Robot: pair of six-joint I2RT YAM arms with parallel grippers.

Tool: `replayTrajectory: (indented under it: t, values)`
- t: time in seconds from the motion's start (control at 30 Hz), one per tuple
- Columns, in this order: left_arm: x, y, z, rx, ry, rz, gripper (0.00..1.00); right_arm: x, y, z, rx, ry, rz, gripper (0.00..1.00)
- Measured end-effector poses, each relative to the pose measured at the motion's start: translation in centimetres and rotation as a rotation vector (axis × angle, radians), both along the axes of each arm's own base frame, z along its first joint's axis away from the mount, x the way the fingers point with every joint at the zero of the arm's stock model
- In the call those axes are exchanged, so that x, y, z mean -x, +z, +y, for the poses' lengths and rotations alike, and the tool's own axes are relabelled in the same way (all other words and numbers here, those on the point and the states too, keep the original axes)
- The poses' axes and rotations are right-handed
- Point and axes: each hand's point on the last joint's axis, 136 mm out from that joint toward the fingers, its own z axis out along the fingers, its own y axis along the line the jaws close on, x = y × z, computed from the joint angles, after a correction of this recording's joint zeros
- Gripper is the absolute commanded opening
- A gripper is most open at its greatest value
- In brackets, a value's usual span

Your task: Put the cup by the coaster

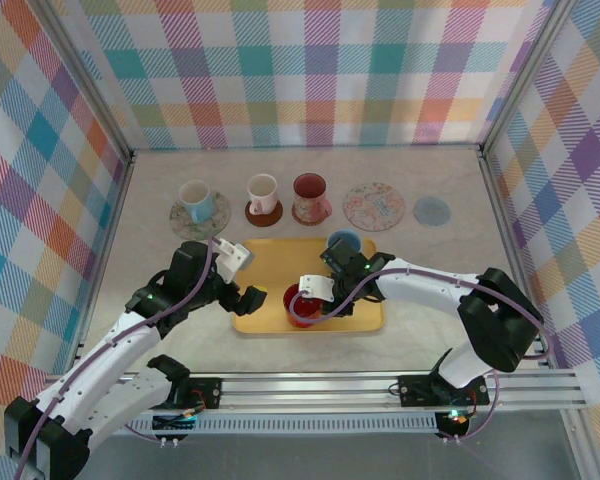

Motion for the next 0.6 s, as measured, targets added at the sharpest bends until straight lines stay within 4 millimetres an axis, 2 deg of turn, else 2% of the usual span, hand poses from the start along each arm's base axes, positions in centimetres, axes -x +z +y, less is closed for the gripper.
replayTrajectory:
  t: [0.1,0.3,0.6]
  values:
    - [-0.02,0.0,0.02,-0.001,0.001,0.0,1.0,0.11,0.03,0.08,-0.005,0.004,0.006,0.18]
    - [-0.03,0.0,0.02,-0.001,0.002,-0.001,1.0,0.19,0.05,0.14,-0.009,0.005,0.01,0.01]
    - [-0.44,0.63,0.09,0.006,0.014,-0.033,1.0,0.25,0.45,0.26,-0.023,-0.003,0.013,0.0]
